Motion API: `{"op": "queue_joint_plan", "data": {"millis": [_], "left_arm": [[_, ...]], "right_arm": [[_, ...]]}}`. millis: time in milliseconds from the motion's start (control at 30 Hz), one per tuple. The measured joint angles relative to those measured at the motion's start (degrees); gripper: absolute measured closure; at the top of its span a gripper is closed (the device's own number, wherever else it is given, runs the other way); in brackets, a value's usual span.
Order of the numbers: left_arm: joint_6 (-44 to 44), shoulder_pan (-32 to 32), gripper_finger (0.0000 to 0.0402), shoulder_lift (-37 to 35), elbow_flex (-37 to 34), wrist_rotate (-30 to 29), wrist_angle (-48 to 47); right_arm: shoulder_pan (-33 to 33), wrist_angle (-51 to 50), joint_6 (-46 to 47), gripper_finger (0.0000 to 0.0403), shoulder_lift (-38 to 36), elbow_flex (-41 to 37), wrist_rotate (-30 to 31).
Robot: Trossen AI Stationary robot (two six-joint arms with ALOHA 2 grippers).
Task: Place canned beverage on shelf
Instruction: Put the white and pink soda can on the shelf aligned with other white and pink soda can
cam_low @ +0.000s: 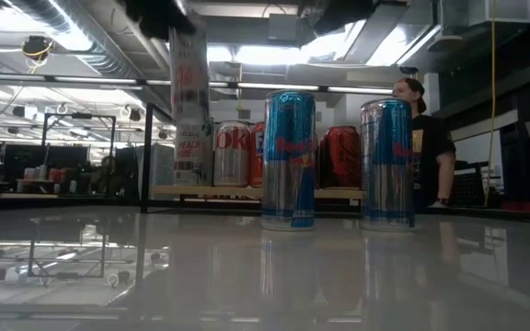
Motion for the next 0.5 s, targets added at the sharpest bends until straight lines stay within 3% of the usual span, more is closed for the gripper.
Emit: {"op": "queue_joint_plan", "data": {"millis": [233, 500], "left_arm": [[2.8, 9.4, 0.0164, 0.0, -7.3, 7.1, 5.6], [5.6, 17.6, 0.0164, 0.0, -13.6, 13.6, 10.2]], "right_arm": [[-7.6, 6.8, -6.3, 0.0065, 0.4, -1.8, -10.3], [-12.3, 9.0, -7.9, 0.0065, 0.4, -1.9, -15.8]]}}
